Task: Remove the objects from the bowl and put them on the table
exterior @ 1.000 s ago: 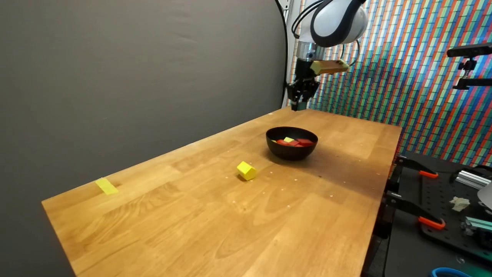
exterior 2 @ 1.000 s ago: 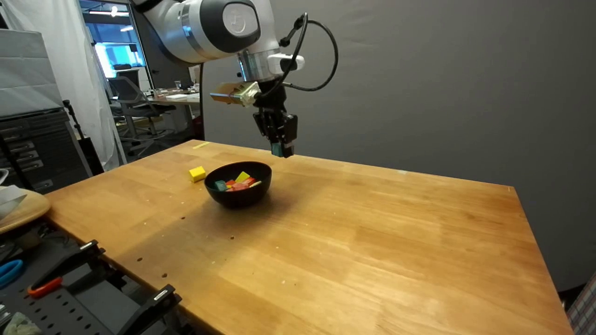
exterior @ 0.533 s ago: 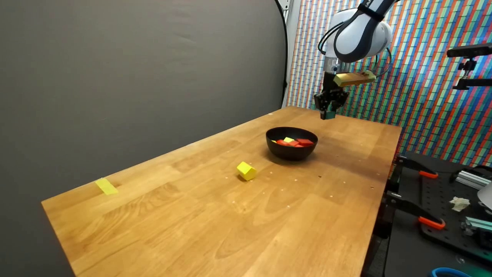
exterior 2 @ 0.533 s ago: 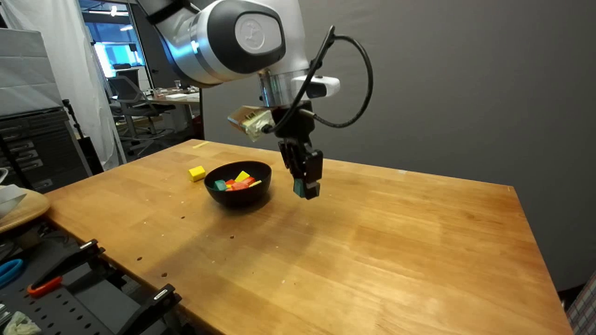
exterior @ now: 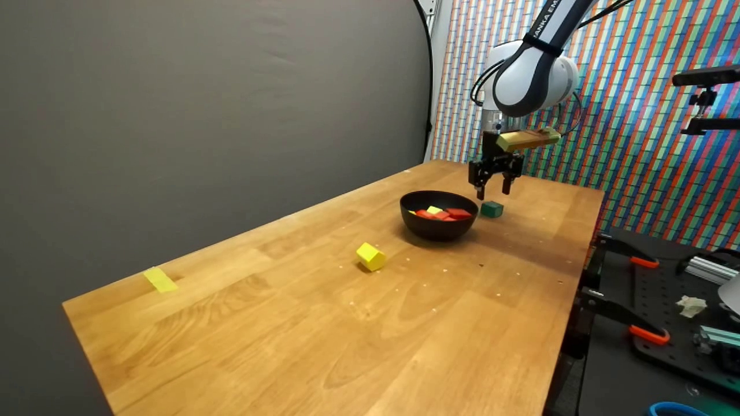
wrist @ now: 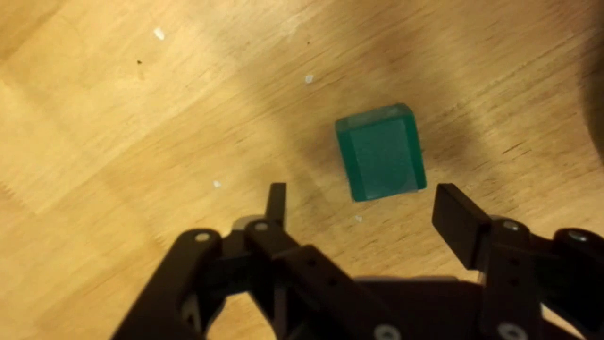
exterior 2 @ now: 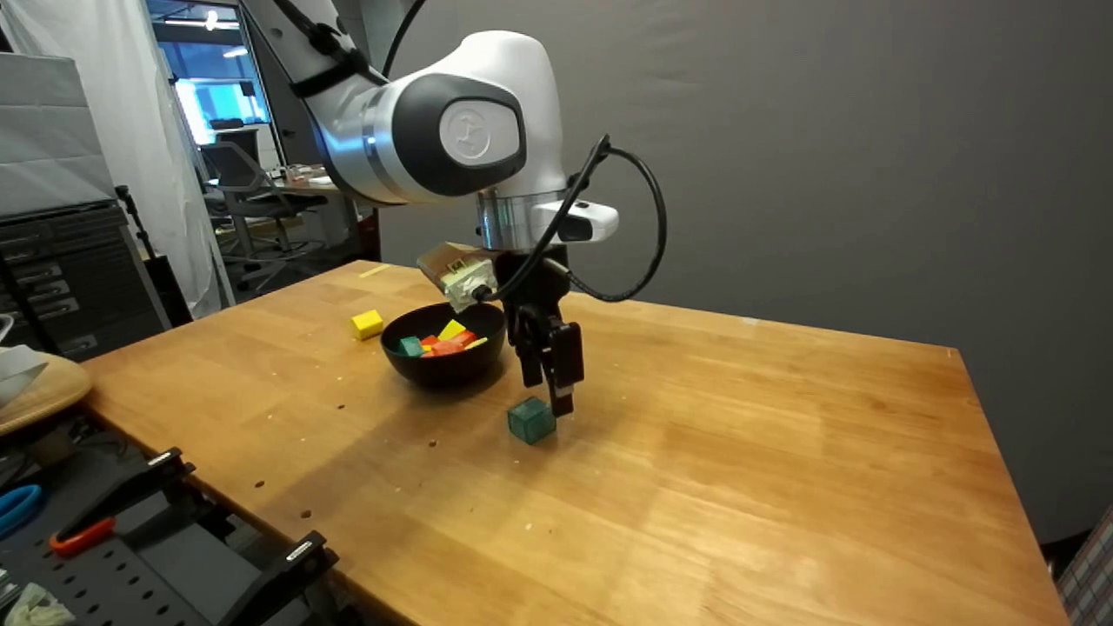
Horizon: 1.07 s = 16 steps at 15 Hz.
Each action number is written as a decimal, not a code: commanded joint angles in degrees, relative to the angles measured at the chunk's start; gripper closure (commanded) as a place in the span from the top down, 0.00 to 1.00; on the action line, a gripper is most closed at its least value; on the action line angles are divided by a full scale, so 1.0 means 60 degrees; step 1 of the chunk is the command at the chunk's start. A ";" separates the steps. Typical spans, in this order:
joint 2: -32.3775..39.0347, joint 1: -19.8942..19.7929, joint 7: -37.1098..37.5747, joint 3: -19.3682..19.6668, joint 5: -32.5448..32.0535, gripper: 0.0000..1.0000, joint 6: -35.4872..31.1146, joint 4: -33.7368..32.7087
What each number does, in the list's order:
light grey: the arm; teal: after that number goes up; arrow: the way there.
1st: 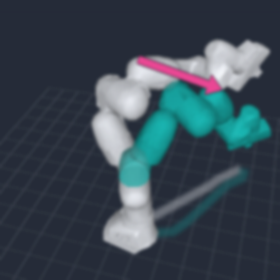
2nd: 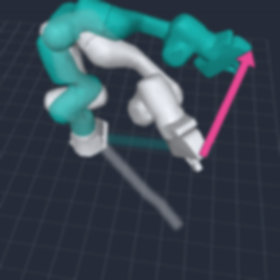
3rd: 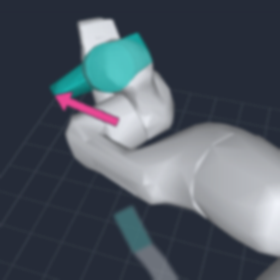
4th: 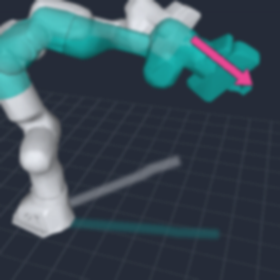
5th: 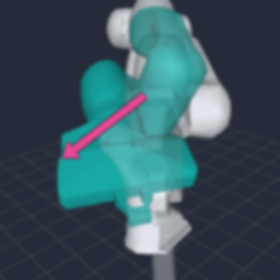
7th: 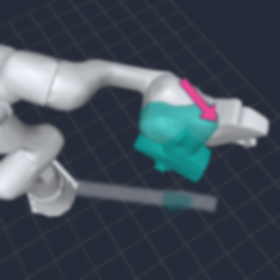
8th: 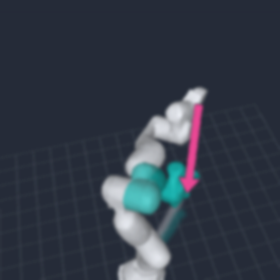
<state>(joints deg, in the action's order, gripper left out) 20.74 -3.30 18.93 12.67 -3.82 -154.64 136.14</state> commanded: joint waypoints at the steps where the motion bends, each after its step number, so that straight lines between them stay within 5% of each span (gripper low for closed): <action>1: -0.1307 0.0149 -0.0333 -0.0029 -0.0057 1.00 0.0024 0.0578; 7: -0.2625 0.0582 -0.0922 -0.0925 -0.0377 0.99 0.0138 0.0529; 16: -0.1714 0.0522 -0.0924 -0.1314 -0.0074 1.00 -0.0020 0.0367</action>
<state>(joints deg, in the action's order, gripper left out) 8.15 -0.30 14.46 6.09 -5.21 -154.12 139.04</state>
